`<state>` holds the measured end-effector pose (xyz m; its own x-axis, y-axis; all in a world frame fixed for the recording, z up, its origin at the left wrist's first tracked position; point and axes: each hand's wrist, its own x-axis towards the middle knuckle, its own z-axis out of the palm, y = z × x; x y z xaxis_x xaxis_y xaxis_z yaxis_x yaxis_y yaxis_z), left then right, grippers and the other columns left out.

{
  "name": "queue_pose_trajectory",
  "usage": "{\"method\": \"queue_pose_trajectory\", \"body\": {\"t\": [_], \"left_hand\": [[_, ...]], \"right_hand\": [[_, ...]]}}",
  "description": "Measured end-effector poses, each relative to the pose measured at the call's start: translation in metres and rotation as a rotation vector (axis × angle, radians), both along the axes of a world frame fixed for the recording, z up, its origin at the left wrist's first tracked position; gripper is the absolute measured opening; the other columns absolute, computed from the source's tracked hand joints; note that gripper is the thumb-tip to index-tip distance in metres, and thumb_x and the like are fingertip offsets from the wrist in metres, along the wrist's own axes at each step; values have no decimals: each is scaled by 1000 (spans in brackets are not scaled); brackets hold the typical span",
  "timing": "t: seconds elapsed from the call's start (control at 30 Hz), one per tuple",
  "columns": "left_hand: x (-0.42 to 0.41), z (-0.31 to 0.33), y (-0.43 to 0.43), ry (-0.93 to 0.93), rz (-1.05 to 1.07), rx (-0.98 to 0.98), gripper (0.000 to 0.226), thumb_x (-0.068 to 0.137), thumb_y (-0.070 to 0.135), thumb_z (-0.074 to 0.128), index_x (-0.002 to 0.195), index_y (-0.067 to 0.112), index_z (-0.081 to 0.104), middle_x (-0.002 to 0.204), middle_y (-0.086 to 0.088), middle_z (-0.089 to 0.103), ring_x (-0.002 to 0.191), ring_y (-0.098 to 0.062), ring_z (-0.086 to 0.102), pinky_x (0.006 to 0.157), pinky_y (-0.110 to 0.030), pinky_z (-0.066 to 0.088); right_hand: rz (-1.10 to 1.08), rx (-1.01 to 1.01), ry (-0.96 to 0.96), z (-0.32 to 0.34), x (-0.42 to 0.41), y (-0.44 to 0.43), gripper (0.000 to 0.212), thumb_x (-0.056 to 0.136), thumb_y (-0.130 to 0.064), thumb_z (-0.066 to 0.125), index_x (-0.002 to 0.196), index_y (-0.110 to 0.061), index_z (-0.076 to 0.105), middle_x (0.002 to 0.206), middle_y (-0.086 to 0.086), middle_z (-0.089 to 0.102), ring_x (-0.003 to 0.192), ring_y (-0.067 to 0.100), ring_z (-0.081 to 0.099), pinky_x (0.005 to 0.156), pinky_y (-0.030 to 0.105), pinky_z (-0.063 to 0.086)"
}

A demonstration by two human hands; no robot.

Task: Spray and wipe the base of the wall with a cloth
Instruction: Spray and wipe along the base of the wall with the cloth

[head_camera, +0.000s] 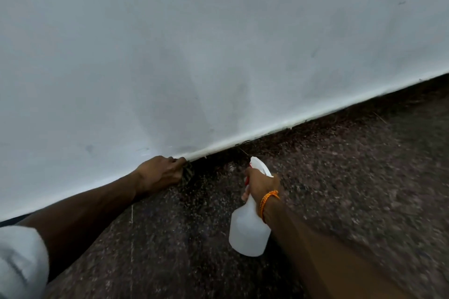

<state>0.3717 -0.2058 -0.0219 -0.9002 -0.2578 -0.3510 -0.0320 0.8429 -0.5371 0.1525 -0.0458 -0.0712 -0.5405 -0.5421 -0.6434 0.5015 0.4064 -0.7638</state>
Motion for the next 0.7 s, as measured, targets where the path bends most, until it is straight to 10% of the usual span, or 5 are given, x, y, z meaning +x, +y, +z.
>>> {"method": "queue_pose_trajectory", "body": {"t": [0.3, 0.57, 0.7], "left_hand": [[-108, -17, 1, 74, -262, 46, 17, 69, 17, 66, 53, 15, 61, 68, -3, 58, 40, -18, 54, 33, -22, 35], [-136, -25, 6, 28, -201, 88, 19, 75, 19, 68, 58, 15, 61, 71, -4, 58, 48, -19, 57, 37, -23, 31], [-82, -42, -5, -109, -202, 94, 34, 79, 20, 35, 51, 10, 50, 71, -10, 59, 44, -25, 54, 37, -24, 38]], "right_hand": [[-94, 69, 72, 0, -11, 4, 28, 84, -22, 65, 64, -2, 66, 48, 18, 62, 44, 28, 59, 58, 38, 59], [-189, 111, 74, 0, -28, 7, 31, 83, -25, 69, 86, 5, 71, 51, 20, 64, 43, 29, 61, 53, 34, 54], [-179, 92, 80, -1, -33, 4, 44, 77, -27, 70, 104, 8, 68, 52, 18, 65, 40, 28, 60, 49, 32, 53]]}}
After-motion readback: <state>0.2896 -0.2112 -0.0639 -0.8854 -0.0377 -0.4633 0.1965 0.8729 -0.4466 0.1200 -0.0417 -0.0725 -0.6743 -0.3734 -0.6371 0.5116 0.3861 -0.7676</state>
